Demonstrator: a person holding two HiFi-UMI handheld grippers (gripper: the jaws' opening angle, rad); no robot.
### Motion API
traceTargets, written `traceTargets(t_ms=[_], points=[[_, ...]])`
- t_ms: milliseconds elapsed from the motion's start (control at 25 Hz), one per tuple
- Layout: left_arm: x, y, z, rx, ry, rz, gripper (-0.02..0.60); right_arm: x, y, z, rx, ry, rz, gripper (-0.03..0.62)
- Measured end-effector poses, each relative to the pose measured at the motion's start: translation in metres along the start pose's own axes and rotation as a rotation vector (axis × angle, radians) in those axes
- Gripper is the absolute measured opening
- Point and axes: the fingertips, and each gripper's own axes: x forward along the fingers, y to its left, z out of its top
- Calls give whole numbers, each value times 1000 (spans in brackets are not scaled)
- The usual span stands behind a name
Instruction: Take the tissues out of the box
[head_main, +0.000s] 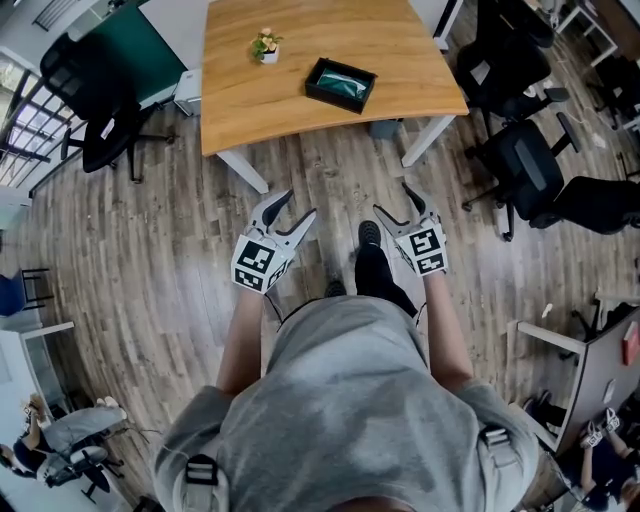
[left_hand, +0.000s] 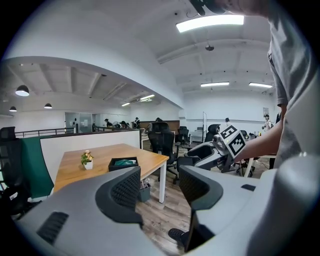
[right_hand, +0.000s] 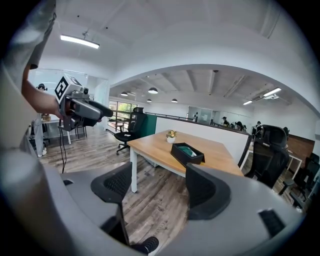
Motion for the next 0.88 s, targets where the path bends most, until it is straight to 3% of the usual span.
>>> traceTargets(t_ms=[520, 880], points=[[44, 47, 4, -28, 64, 56, 245, 55, -61, 5, 22, 2, 35, 323], [94, 70, 5, -57, 111, 64, 259, 100, -92, 3, 40, 14, 104, 319]])
